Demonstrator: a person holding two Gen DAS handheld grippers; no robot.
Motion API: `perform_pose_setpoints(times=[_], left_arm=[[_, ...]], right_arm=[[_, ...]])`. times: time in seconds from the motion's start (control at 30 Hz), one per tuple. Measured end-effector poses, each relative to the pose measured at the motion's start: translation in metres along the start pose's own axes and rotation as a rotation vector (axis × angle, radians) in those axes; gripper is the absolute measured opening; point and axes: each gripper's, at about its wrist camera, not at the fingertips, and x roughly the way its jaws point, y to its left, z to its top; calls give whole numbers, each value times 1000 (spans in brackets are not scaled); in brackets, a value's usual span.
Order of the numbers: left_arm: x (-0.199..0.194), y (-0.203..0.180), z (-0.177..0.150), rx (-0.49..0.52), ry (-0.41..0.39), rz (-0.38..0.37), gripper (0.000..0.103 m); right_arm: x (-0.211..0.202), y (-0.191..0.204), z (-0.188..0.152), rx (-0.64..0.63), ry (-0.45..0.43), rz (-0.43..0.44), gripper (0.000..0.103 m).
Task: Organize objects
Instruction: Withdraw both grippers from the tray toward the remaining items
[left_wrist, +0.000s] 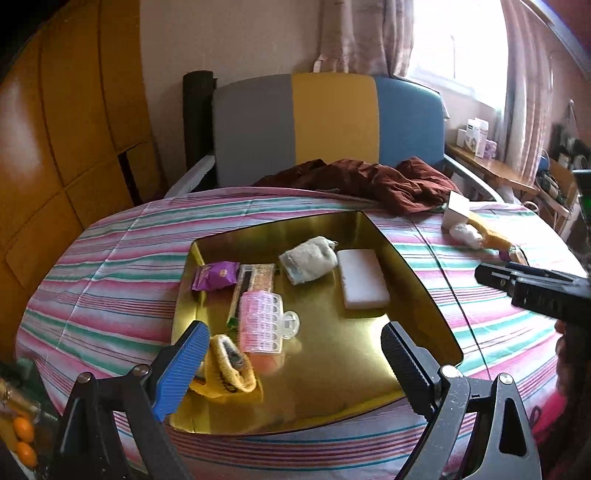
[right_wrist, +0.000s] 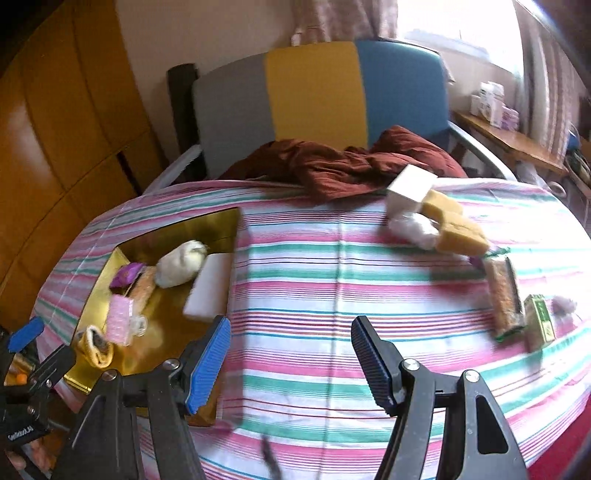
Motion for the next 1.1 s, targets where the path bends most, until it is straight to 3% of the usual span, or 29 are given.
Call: perform_pose_setpoints(times=[0.43,0.83,0.93,1.1], left_arm=[[10,-28,0,65,29,-62,95],[24,-61,5,129,56,-146,95],[28,-72,7,149,64,-163,95],[32,-89,11,185,72,-186,95]], right_arm=[[-15,-106,4,226,-3,-109,69],[-71,-256,-1,618,-66,-286,69],[-68,-277,-5,664,-47,-301,69],[-35,-289,-2,643,83,-296,69]])
